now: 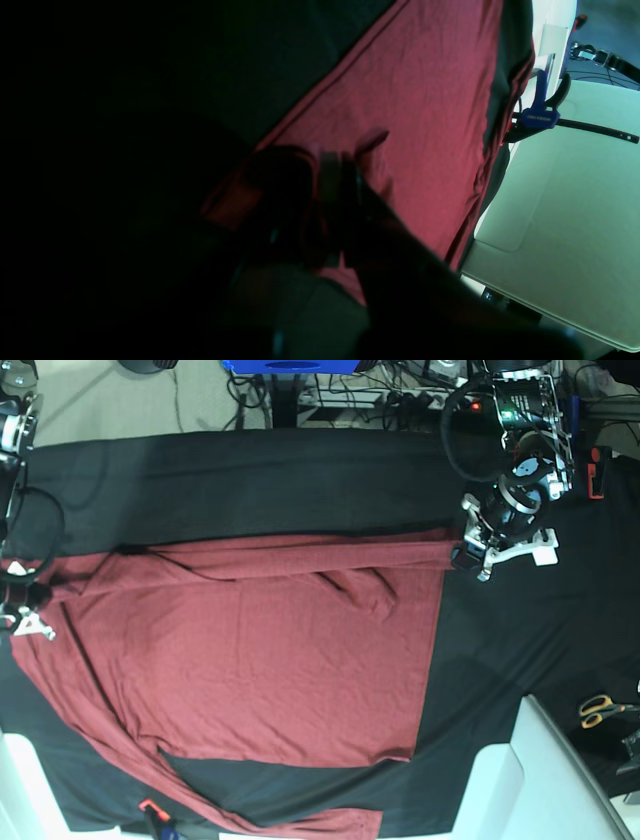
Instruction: Fold the T-shirt properly
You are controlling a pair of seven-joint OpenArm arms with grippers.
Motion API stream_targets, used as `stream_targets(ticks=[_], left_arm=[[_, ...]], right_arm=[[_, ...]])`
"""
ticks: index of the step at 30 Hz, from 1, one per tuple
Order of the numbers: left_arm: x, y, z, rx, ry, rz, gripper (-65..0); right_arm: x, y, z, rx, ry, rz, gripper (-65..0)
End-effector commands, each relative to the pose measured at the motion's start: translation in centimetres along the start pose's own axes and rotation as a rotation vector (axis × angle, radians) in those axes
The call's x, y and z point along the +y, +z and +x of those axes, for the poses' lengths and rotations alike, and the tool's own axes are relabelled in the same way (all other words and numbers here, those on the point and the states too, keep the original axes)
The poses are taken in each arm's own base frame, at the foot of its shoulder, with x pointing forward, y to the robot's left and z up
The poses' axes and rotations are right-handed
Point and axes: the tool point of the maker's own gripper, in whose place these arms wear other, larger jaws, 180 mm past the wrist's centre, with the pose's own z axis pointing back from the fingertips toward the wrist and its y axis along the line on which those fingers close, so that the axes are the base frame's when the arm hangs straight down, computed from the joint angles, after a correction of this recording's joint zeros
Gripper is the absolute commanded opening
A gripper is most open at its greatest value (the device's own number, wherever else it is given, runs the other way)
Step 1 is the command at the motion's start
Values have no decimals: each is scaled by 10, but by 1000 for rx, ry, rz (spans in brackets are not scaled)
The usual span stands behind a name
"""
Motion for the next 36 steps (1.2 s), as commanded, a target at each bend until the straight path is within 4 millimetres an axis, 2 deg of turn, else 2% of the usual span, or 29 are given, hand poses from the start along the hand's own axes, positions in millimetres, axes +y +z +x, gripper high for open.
stream_targets(ticks=[1, 5, 9, 10, 12, 14, 17, 19, 26, 29, 30, 32, 33, 34, 35, 36], left_arm=[[-10, -1, 9, -21, -23, -25, -650], [-1, -7, 7, -11, -21, 5, -650], [5, -9, 4, -1, -2, 17, -650], [4, -10, 4, -2, -2, 15, -622], [4, -10, 4, -2, -2, 15, -518], [4, -9, 6, -8, 0, 15, -454], [-6, -12, 13, -21, -4, -8, -441], [-12, -14, 16, -27, -5, -18, -441], [-25, -16, 23, -41, -14, -46, -441], [-38, -8, 36, -72, -59, -71, -444], [-40, -3, 41, -82, -78, -75, -444], [-45, 6, 49, -105, -116, -84, -461], [-51, 10, 53, -116, -133, -94, -495], [-51, 14, 55, -121, -151, -93, -558], [-50, 19, 56, -125, -168, -90, -640], [-50, 23, 57, -126, -178, -88, -650]], right_arm=[[3, 11, 28, -69, 7, 10, -648], [3, 11, 28, -69, 7, 10, -617], [4, 11, 28, -71, 5, 14, -531], [4, 11, 29, -74, 5, 15, -500], [7, 14, 33, -87, 10, 21, -443], [18, 16, 35, -103, 19, 42, -396], [30, 24, 46, -153, 35, 66, -363], [34, 26, 51, -187, 41, 74, -363], [35, 30, 53, -195, 40, 82, -365], [32, 43, 40, -205, 65, 92, -372], [41, 50, 36, -228, 64, 121, -396], [36, 66, 27, -269, 44, 138, -497], [34, 71, 21, -264, 33, 141, -555], [33, 73, 10, -237, 12, 150, -624], [34, 74, -3, -195, -10, 161, -650], [34, 74, -15, -153, -31, 173, -648]])
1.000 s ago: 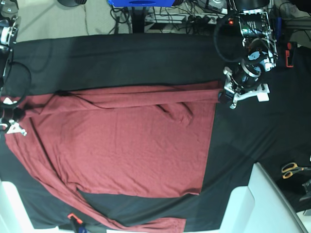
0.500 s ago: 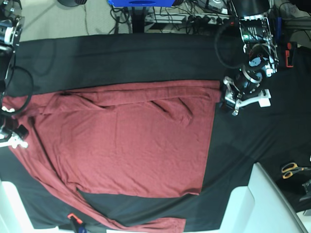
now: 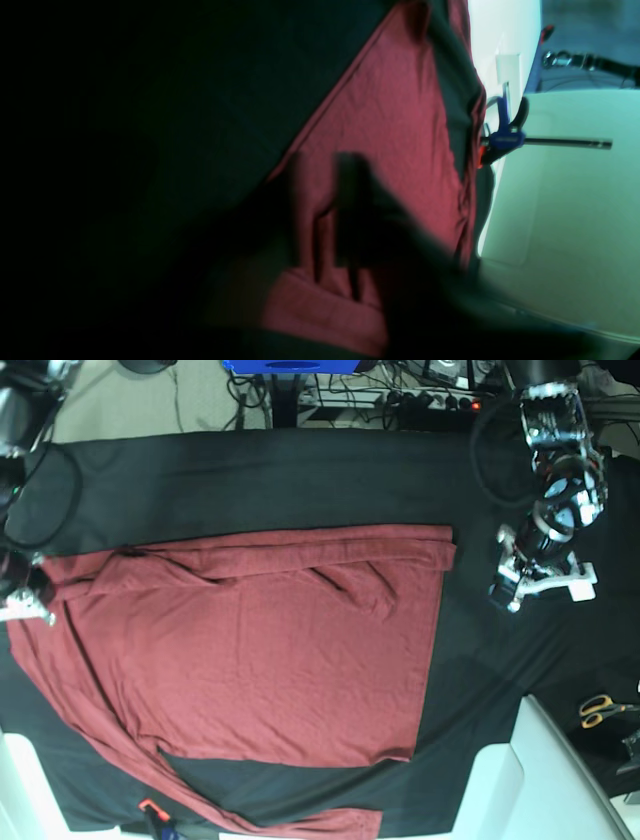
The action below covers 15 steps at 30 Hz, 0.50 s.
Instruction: Fold the T-shirt properly
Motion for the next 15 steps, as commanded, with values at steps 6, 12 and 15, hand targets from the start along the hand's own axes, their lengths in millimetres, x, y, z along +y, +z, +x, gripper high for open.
stream_targets(ticks=[6, 12, 15], left_arm=[[33, 31, 3, -24, -3, 62, -650], [80, 63, 5, -45, 15, 176, -650], [94, 74, 9, -61, 21, 212, -650]], right_arm=[[5, 4, -43, 72, -62, 42, -648], [7, 1, -83, 174, -94, 49, -648], [14, -2, -87, 192, -87, 62, -648]])
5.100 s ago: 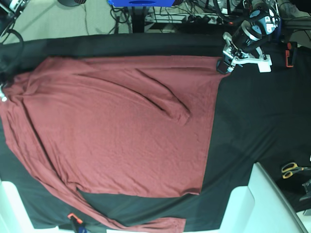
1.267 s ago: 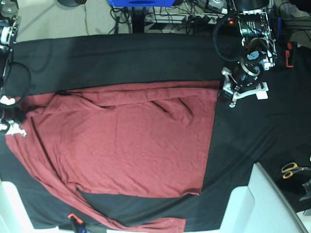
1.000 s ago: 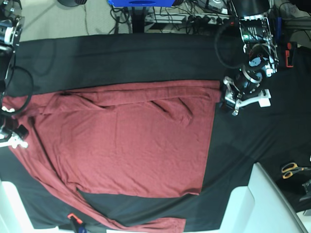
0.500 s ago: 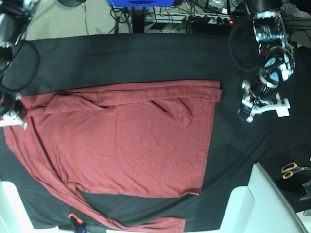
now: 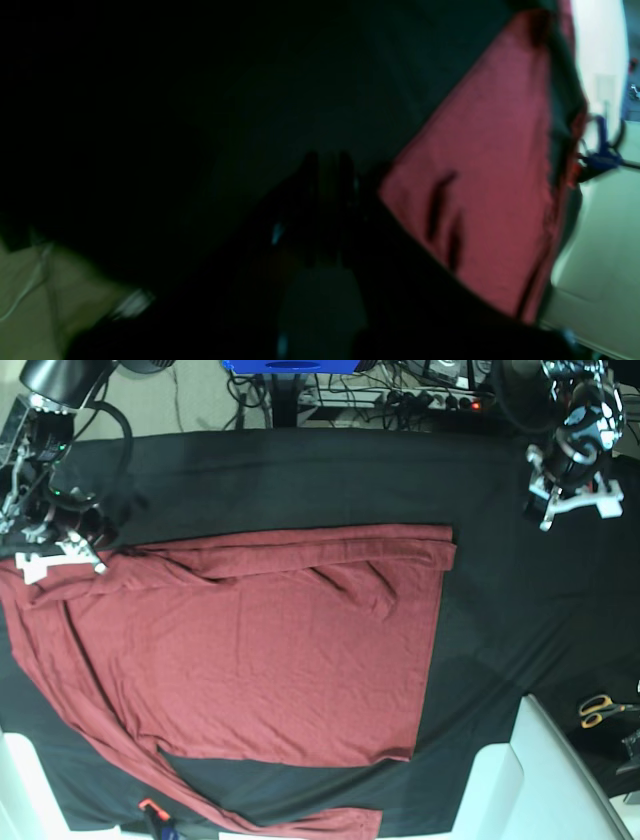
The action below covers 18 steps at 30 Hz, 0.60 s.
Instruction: Fold the T-shirt properly
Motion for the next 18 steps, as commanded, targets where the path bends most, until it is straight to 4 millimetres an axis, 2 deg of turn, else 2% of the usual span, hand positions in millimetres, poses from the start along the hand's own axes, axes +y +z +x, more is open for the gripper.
stream_targets(ticks=[1, 5, 8, 12, 18], left_arm=[[-6, 4, 11, -28, -15, -24, -650], [-9, 8, 8, -21, -60, -57, -650], [-13, 11, 8, -24, -77, -65, -650], [-18, 15, 10, -33, -93, -77, -650], [-17, 15, 10, -31, -90, -74, -650]], right_arm=[[12, 1, 9, -18, 34, 22, -648], [34, -8, 4, 12, 97, 45, -648], [38, -13, 6, 8, 90, 52, -648], [34, -20, 1, 33, 70, 46, -648], [30, -21, -2, 41, 66, 38, -648]])
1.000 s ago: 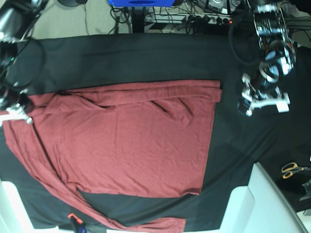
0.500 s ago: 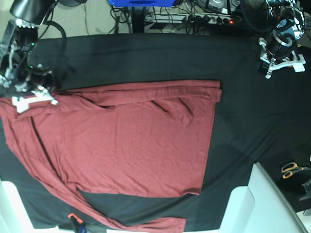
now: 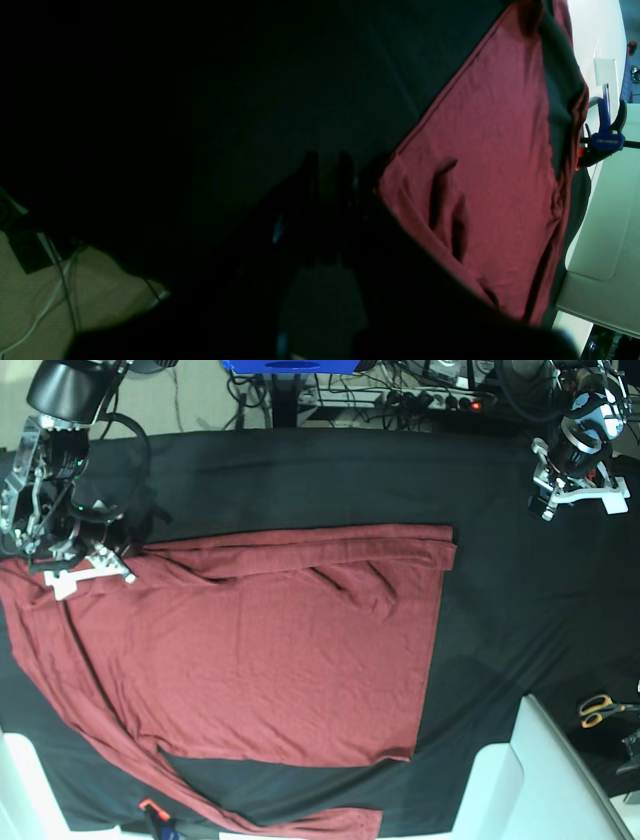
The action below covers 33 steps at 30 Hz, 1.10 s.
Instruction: Fold the T-shirt properly
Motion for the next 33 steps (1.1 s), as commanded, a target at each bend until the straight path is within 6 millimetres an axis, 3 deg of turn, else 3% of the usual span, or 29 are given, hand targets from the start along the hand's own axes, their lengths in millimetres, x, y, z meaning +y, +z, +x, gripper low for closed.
stream_targets(ticks=[1, 7, 22, 28, 33], left_arm=[[-6, 3, 9, -23, -17, -22, -650], [-6, 3, 9, -23, -17, -23, -650], [-6, 2, 10, -24, -16, -24, -650], [-1, 2, 7, -16, -8, -12, -650], [6, 0, 3, -5, 5, 4, -650]], right_arm=[[8, 5, 12, -31, 11, 20, -648], [5, -8, 9, 15, -15, 19, -648], [20, -4, 40, -61, 2, 38, -648], [19, -21, 33, 1, -33, 36, -648], [26, -21, 50, -52, -30, 45, -648]])
